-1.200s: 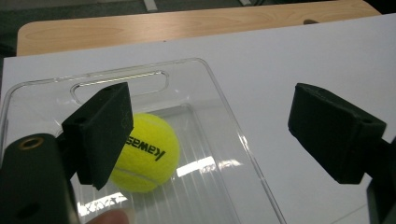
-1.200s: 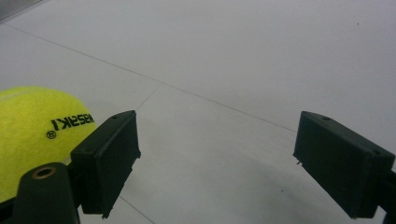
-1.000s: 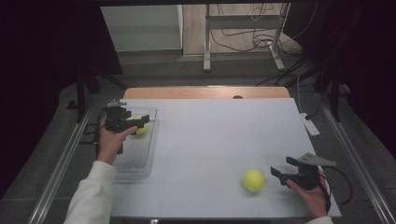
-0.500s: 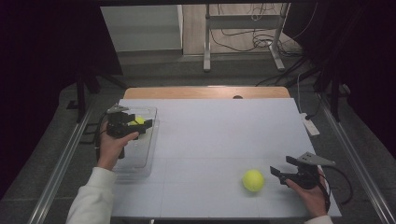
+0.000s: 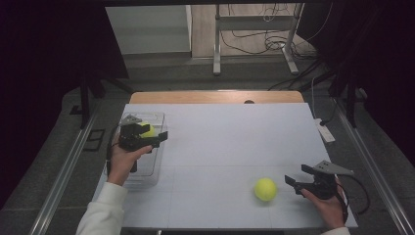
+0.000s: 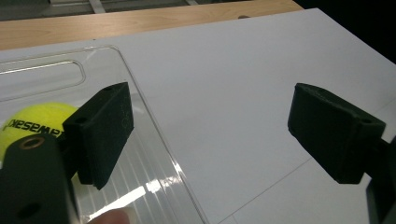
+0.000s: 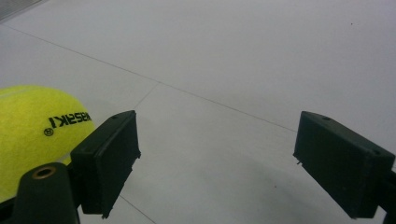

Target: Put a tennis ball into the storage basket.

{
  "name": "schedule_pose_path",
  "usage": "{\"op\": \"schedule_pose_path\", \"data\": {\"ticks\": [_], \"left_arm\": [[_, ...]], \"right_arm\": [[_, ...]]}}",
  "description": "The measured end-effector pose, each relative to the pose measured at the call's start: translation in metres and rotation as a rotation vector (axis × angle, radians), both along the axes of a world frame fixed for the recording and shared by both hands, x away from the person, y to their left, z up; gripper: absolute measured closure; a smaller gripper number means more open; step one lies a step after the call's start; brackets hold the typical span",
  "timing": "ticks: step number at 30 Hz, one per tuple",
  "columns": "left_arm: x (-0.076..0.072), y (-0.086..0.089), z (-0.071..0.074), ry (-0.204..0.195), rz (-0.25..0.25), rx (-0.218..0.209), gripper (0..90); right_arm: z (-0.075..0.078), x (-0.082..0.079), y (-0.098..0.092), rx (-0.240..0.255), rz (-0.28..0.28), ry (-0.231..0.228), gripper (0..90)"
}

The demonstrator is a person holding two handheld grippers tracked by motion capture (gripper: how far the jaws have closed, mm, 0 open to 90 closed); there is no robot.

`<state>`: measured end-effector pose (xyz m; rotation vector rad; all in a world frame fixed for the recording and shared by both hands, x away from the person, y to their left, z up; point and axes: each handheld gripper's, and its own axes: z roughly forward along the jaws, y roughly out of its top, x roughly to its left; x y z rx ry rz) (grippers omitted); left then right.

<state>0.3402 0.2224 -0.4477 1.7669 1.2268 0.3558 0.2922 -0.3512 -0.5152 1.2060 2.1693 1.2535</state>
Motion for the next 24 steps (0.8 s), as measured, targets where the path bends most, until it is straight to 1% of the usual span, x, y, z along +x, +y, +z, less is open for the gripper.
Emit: {"op": "schedule_pose_path", "data": {"ticks": [1,8,12,15,16,22,24], "left_arm": [[-0.003,0.000,0.000,-0.004,-0.008,0.000,15.2],[-0.012,-0.002,0.001,-0.020,-0.022,-0.007,15.2],[-0.018,-0.006,0.002,-0.031,-0.034,-0.019,15.2],[-0.021,-0.010,0.003,-0.038,-0.046,-0.009,15.1],[-0.024,-0.014,0.003,-0.043,-0.058,0.000,15.1],[-0.028,-0.024,0.003,-0.050,-0.092,0.000,15.0],[-0.028,-0.026,0.002,-0.048,-0.095,-0.002,15.0]], "right_arm": [[0.000,0.000,0.000,0.000,0.000,0.000,14.0],[0.000,0.000,0.001,-0.002,0.000,0.002,14.0],[0.000,0.000,0.001,-0.003,0.000,0.001,14.0],[0.000,0.000,0.001,-0.004,0.000,0.002,14.0],[0.000,0.000,0.001,-0.004,0.001,0.001,14.0],[0.000,0.000,0.001,-0.005,-0.001,0.002,14.0],[0.000,0.000,0.000,-0.004,-0.001,0.002,14.0]]}}
